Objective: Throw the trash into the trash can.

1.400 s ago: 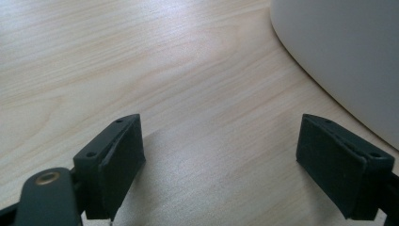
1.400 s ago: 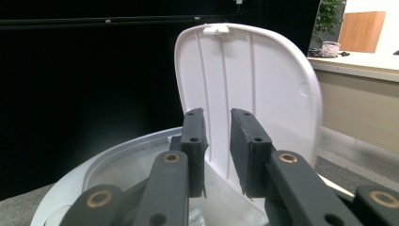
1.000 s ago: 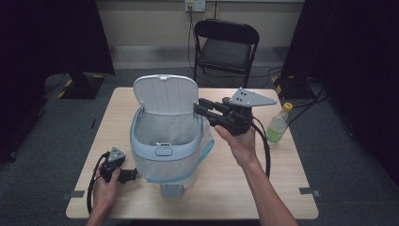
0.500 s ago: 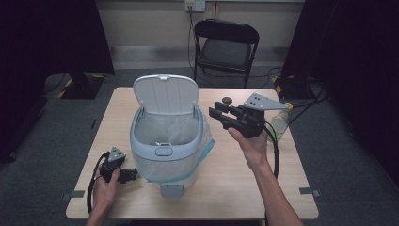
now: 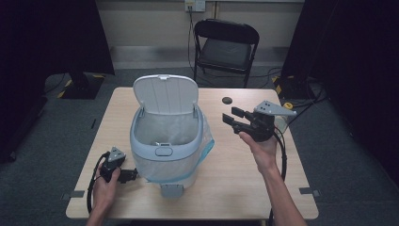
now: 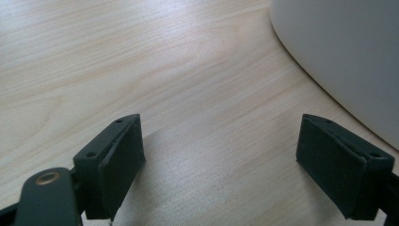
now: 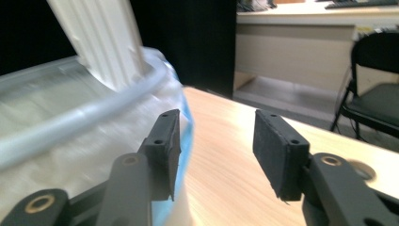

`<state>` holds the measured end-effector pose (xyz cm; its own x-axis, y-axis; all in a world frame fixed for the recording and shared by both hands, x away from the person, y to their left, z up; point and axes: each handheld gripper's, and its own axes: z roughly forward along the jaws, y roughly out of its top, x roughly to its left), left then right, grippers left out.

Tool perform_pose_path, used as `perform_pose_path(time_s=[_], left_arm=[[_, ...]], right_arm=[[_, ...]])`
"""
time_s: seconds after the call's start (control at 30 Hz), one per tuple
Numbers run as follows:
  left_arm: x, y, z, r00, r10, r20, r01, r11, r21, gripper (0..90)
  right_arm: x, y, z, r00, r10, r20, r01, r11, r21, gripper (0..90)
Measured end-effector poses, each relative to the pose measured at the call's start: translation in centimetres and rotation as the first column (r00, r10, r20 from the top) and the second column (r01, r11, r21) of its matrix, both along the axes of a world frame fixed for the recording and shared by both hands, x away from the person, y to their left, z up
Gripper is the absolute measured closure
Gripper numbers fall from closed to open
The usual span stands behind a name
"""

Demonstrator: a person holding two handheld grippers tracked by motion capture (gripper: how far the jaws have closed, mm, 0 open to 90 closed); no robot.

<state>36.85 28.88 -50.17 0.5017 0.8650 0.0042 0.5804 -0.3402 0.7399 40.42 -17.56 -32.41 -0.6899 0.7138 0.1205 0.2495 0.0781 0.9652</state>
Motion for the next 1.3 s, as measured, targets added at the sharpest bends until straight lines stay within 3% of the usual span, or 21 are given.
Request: perform_pose_path(time_s=[0.27, 0.6, 0.77, 1.07, 1.3], left_arm=[[0.0, 0.0, 0.0, 1.0, 0.0, 0.0, 0.0, 1.0, 0.0, 14.9], [0.0, 0.0, 0.0, 1.0, 0.001, 0.0, -0.001, 1.0, 0.0, 14.9], [0.0, 0.0, 0.0, 1.0, 0.001, 0.0, -0.001, 1.0, -0.001, 14.9], [0.0, 0.0, 0.0, 1.0, 0.0, 0.0, 0.0, 1.0, 0.0, 14.9], [0.0, 0.0, 0.0, 1.0, 0.0, 0.0, 0.0, 1.0, 0.0, 14.9]], right_arm=[[0.3, -2.3, -2.4, 0.9964, -0.063, -0.056, 0.063, 0.9979, -0.014, 46.1], [0.8, -4.2, -5.8, 0.9809, -0.136, -0.139, 0.131, 0.9903, -0.047, 38.8], [1.1, -5.2, -7.8, 0.9684, -0.165, -0.187, 0.153, 0.9854, -0.075, 38.1], [0.6, -7.2, -10.4, 0.9478, -0.224, -0.227, 0.202, 0.9725, -0.116, 37.3], [0.0, -8.6, -12.3, 0.9247, -0.283, -0.255, 0.251, 0.9563, -0.151, 36.1]])
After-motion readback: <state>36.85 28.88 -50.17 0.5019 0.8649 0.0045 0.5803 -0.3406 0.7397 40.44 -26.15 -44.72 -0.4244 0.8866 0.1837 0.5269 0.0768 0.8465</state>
